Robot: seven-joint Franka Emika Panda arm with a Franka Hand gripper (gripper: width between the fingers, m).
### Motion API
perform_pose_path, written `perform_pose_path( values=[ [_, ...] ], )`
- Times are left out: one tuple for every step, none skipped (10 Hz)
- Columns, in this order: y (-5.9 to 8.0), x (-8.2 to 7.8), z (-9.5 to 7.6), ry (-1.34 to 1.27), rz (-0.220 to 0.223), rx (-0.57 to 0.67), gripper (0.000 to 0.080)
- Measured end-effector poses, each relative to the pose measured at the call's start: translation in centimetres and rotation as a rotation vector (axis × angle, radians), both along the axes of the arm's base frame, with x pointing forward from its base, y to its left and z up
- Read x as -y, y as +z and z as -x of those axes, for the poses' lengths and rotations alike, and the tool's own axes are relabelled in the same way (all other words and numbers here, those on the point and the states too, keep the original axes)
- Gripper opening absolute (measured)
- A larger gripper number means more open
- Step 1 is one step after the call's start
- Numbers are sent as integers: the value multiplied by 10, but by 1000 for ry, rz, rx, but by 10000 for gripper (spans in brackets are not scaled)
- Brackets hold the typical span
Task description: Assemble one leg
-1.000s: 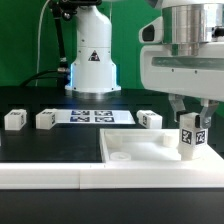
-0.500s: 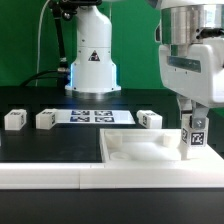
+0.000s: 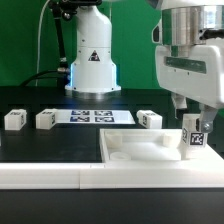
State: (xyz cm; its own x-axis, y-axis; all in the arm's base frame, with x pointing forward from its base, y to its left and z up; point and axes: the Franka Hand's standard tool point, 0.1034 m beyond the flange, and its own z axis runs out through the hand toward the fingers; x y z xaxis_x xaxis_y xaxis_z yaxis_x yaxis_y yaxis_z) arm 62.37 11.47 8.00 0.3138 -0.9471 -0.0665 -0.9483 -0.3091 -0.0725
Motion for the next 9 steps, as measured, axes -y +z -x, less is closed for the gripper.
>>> perform_pose_path(
  values=[
    [0,-1,0,130,5,2,635],
    [1,-2,-1,201,9,9,647],
    [1,-2,-1,322,14,20,649],
    [1,-2,-1,430,20,26,649],
    [2,-4,-1,542,34,18,649],
    [1,-3,-1,697,56,13,649],
    [1,-2,-1,801,71,8,649],
    [1,-1,-1,910,80,11,649],
    [1,1,-1,975,82,15,649]
  ],
)
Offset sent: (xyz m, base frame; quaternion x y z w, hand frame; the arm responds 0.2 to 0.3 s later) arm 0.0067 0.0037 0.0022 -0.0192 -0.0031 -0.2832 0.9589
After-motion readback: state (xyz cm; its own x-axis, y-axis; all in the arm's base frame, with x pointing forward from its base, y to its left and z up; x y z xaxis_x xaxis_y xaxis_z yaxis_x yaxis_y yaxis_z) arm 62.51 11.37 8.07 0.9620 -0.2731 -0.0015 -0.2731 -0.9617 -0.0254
